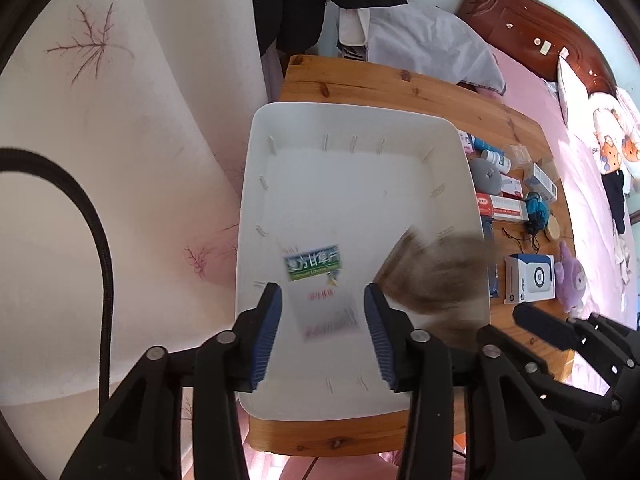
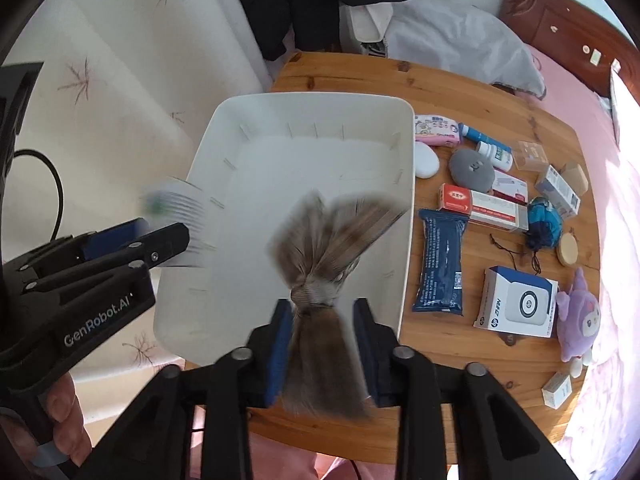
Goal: Organize objects
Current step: 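Carry both items into the white tray and open both tools, then lift both tools away from the tray toward the remaining items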
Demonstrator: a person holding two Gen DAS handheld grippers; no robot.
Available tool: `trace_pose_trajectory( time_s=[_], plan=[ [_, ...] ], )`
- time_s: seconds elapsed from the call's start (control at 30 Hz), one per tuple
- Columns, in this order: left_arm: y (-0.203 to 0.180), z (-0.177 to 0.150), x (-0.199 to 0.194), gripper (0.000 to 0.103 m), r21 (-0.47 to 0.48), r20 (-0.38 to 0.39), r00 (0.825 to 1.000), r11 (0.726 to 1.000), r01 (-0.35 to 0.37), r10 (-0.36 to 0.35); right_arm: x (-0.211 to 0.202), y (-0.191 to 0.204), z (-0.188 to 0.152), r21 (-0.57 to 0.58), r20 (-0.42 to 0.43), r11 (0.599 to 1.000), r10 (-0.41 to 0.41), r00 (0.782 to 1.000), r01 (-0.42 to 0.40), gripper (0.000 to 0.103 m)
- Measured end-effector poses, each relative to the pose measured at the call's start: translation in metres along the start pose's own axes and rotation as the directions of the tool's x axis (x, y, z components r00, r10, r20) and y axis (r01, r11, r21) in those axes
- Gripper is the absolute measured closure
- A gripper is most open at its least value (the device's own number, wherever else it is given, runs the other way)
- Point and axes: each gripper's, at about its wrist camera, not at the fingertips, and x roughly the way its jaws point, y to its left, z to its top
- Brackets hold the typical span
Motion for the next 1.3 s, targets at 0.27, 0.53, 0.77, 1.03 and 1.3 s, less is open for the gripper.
trace_pose_trajectory(
  time_s=[0.27,0.53,0.77,1.03,1.3],
  plan=[
    [-0.001,-0.004,-0.007,0.045,-0.004,0.0,1.0,1.0,-0.014,0.014,-0.011,0.006,-0.001,-0.025,0.03,0.999,-0.038,0.999,0.039,0.047],
    [-0.001,-0.008,-0.016,0.045,-0.036,0.024,1.0,0.999,-0.013,0.014,-0.026,-0.001,-0.008,-0.01,0.066,0.997,-0.073,0.995,0.074,0.047],
    [-0.013,-0.012,-0.03,0.045,-0.005,0.065,0.997,0.999,-0.048,0.048,-0.044,-0.003,-0.02,-0.007,0.108,0.996,-0.091,0.99,0.092,0.047],
    [-0.021,-0.017,-0.043,0.045,0.001,0.101,0.993,0.998,-0.057,0.056,-0.054,-0.008,-0.032,0.025,0.137,0.996,-0.089,0.987,0.087,0.047],
    [-0.03,-0.025,-0.049,0.045,0.029,0.113,0.992,0.998,-0.053,0.05,-0.064,-0.007,-0.043,0.032,0.171,0.995,-0.1,0.98,0.096,0.047]
  ],
)
